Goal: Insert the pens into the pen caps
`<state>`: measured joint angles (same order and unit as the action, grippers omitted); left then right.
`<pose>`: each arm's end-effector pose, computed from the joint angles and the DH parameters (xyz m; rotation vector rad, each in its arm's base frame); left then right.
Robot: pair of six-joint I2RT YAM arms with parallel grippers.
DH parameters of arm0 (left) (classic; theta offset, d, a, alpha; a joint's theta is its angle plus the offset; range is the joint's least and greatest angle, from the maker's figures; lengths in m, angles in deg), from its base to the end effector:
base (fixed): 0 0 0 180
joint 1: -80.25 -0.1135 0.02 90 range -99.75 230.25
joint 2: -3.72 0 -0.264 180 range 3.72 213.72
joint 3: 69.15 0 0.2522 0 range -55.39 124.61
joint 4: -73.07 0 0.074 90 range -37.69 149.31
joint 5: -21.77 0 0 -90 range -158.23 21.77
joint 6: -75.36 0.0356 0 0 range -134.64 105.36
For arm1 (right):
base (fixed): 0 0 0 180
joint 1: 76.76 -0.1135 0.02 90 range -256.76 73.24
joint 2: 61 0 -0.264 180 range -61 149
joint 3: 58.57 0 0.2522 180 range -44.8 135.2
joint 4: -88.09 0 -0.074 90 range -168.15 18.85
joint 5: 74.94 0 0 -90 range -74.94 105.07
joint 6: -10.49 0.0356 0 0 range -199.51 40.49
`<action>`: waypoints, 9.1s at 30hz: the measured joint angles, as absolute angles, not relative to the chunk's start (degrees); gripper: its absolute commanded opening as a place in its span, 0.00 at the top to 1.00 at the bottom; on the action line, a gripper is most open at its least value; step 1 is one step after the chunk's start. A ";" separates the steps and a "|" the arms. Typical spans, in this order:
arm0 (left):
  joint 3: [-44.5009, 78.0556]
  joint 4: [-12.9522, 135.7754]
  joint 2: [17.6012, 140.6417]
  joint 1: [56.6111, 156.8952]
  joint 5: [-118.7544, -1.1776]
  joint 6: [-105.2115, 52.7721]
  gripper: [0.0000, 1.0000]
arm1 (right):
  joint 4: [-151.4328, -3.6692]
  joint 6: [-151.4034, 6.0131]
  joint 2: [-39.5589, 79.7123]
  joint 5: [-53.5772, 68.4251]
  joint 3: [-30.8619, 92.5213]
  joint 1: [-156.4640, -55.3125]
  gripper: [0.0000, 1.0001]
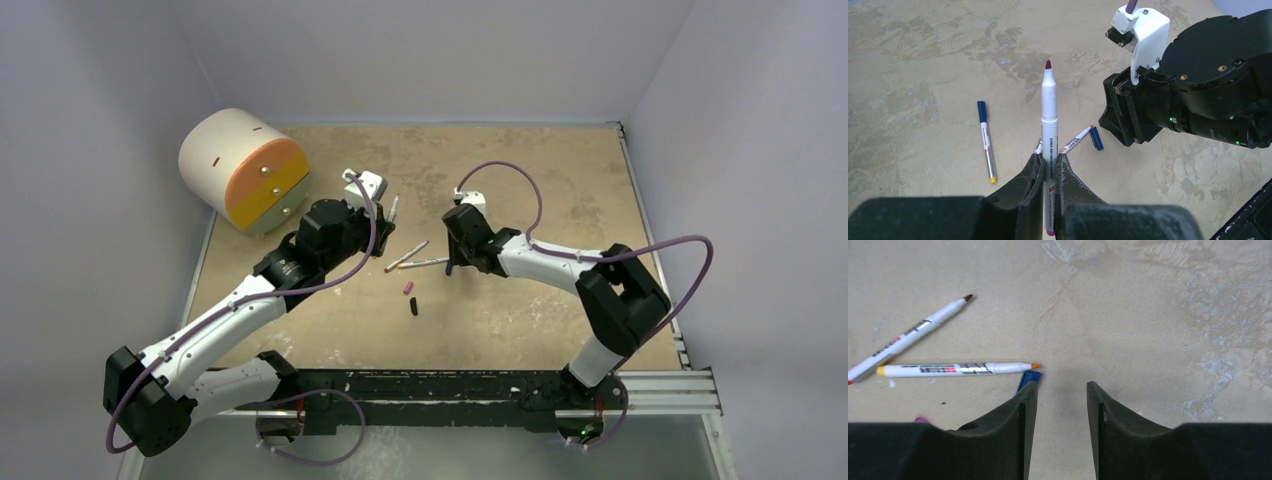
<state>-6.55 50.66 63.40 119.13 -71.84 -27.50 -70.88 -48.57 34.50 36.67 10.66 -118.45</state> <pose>0.1897 -0.1501 0.3177 0.3963 1.9079 -0.5456 0.2657 0.2191 0.1860 -0.0451 2.3295 0.1806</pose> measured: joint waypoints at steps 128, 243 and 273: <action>-18.44 104.32 70.65 124.22 -53.42 -52.73 1.00 | -98.66 -56.75 1.17 21.26 13.43 -120.88 1.00; -6.51 76.32 70.32 124.55 -53.40 -30.37 1.00 | -97.30 -59.30 -0.27 20.30 8.56 -120.75 1.00; -2.64 75.27 72.60 125.73 -54.27 -31.07 1.00 | -110.57 -52.86 -5.28 18.62 -1.87 -119.39 1.00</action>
<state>-2.64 75.27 72.60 125.73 -54.27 -31.07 -110.57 -52.86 -5.28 18.62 -1.87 -119.39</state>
